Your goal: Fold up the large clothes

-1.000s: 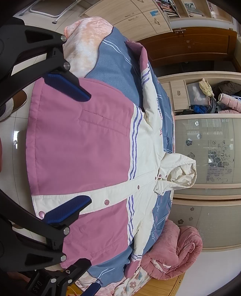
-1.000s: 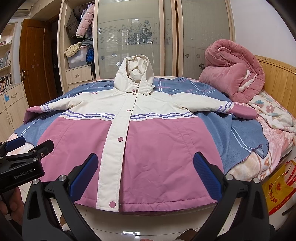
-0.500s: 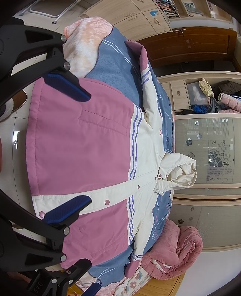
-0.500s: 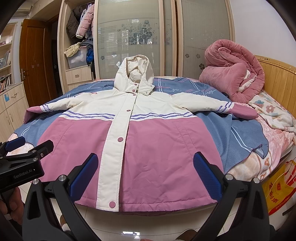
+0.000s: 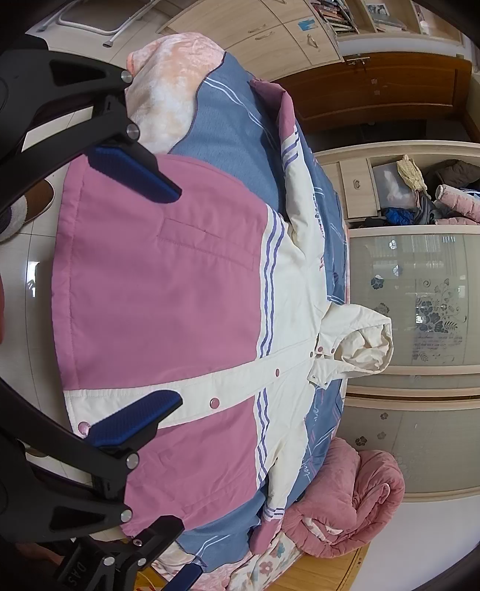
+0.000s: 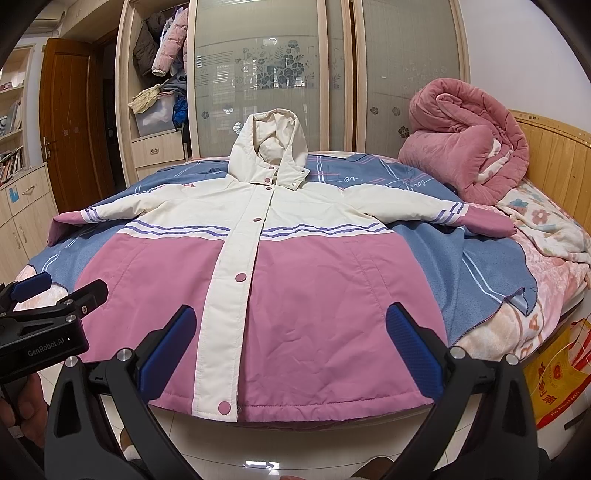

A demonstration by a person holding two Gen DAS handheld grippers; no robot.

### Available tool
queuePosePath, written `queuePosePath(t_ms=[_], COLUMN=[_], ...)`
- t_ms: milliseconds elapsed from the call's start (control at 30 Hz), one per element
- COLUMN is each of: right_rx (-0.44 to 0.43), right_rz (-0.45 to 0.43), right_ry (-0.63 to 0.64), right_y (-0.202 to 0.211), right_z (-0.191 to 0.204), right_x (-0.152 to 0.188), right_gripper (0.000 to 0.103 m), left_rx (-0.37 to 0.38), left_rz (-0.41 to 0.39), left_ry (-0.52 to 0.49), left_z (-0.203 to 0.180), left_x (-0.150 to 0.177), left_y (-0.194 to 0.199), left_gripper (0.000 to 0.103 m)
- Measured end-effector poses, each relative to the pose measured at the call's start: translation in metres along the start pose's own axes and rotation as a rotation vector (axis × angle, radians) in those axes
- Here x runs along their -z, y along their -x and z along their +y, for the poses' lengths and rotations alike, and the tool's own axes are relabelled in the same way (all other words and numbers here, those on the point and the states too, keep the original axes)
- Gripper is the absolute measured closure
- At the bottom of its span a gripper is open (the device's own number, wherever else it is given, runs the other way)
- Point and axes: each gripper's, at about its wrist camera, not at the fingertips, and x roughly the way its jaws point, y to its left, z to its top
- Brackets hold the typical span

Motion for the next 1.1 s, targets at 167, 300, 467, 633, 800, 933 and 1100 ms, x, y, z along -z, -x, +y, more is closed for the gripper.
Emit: queuePosePath(t_ms=[167,300,467,633,800,933,1100], right_rx=[-0.002,-0.006,-0.025,-0.063,-0.106,-0.121,-0.062], right_rz=[-0.001,0.004,-0.003,-0.015,-0.017,-0.031,-0.063], right_ry=[0.001,-0.002,-0.014,-0.093,-0.181,-0.293,-0.411], right_y=[-0.002,-0.005,-0.010,-0.023,-0.039,-0.050,-0.061], right_z=[-0.001,-0.002,-0.006,-0.023,-0.049,-0.087,-0.145], right_x=[0.001,0.002,0.001,0.001,-0.003,-0.012,-0.025], right_gripper=[0.001,0.001,0.001,0.001,0.001,0.001,0.001], left_rx=[0.007,0.012,0.014,0.064,0.068,0.018,0.083], left_rz=[0.004,0.005,-0.002,0.038,0.054,0.006,0.045], left_ry=[0.000,-0.008,-0.014,0.001,-0.011,-0.085,-0.042], left_z=[0.000,-0.002,-0.003,-0.001,-0.002,-0.007,0.008], left_x=[0.001,0.002,0.003,0.000,-0.004,-0.007,-0.017], left_y=[-0.001,-0.002,-0.009,-0.020,-0.024,-0.022,-0.033], left_gripper=[0.002,0.002,0.002,0.002,0.002,0.002,0.002])
